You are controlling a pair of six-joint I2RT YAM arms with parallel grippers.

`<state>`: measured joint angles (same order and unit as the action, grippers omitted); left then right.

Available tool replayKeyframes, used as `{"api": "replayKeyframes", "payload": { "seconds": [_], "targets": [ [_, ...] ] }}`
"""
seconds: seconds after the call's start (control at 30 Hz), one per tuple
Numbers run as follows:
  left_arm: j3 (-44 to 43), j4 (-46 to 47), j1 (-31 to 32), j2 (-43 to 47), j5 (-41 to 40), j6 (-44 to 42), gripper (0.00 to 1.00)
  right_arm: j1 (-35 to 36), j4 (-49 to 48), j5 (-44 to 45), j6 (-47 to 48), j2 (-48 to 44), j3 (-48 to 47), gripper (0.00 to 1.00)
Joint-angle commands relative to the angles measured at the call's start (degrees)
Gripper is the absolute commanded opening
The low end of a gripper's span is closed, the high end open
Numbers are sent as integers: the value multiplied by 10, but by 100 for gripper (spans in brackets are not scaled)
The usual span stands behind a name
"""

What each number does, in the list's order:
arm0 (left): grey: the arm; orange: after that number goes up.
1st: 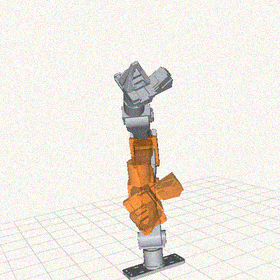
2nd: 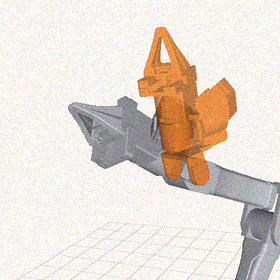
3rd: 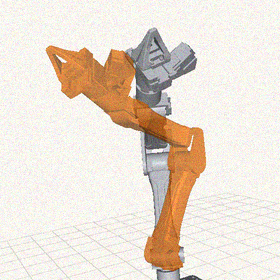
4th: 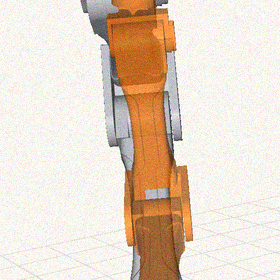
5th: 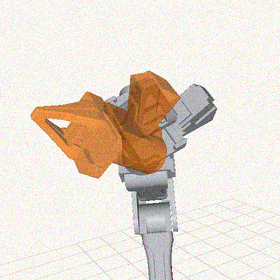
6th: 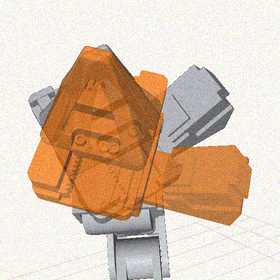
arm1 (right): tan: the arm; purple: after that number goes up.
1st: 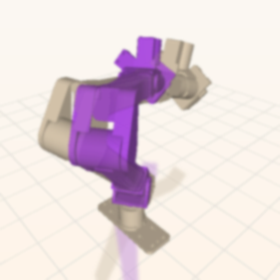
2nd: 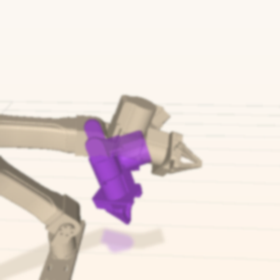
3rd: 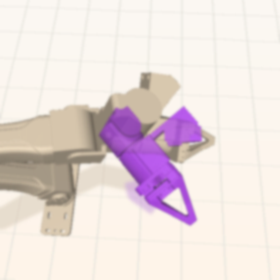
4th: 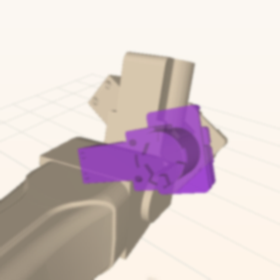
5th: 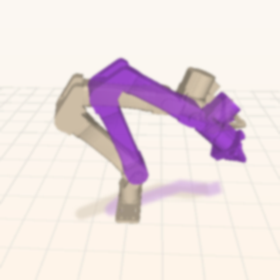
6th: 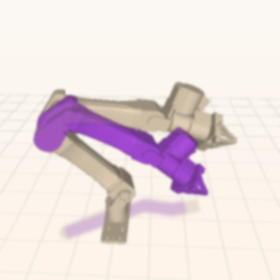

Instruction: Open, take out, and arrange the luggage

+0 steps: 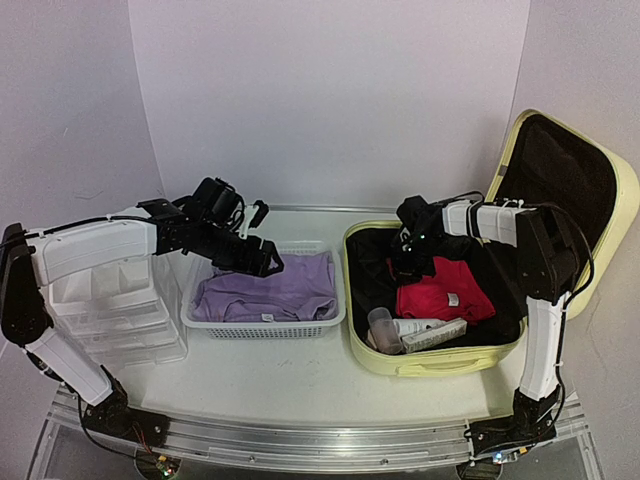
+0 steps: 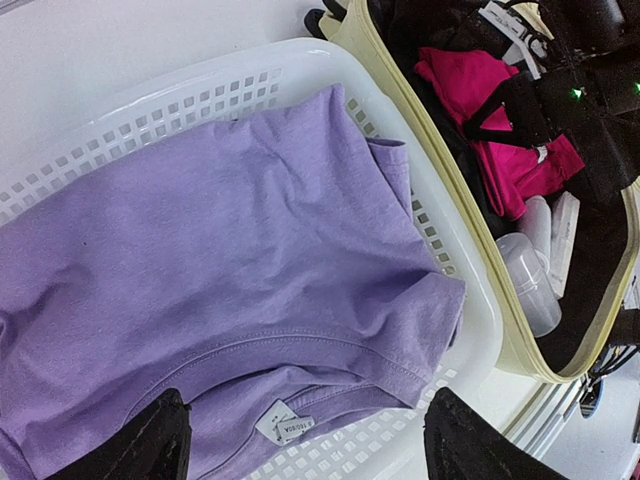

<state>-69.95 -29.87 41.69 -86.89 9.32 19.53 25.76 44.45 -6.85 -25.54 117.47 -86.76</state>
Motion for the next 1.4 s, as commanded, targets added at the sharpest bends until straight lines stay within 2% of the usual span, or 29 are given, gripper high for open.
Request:
{"api": "replayKeyframes", "payload": {
  "seconds": [0.0, 0.2, 0.4, 0.47, 0.63, 0.93, 1.0, 1.07, 1.23, 1.37],
  "targets": [
    [-21, 17, 4, 23, 7, 5, 81, -2, -16, -2, -1, -34, 5, 0],
    [-35, 37, 12, 14, 47, 26, 81, -37, -39, -108, -13, -87, 31, 0],
    [-48, 171, 34, -38, 144, 106, 81, -87, -107, -233, -51, -105, 81, 0],
    [-92, 187, 60, -82, 141, 122, 80, -102, -137, -265, -68, -106, 99, 0],
    [-239, 195, 130, -235, 73, 121, 80, -123, -172, -311, -85, -98, 110, 0],
    [-484, 177, 173, -450, 28, 150, 81, -149, -186, -349, -87, -111, 131, 0],
    [-529, 154, 175, -488, 10, 170, 89, -151, -189, -352, -86, -113, 135, 0],
    [-579, 113, 175, -523, -9, 192, 91, -152, -192, -354, -87, -116, 139, 0],
    [-662, 56, 175, -593, -40, 237, 88, -154, -199, -358, -88, -120, 144, 0],
    [-695, 54, 180, -626, -41, 243, 77, -154, -202, -360, -90, -124, 147, 0]
  ]
}}
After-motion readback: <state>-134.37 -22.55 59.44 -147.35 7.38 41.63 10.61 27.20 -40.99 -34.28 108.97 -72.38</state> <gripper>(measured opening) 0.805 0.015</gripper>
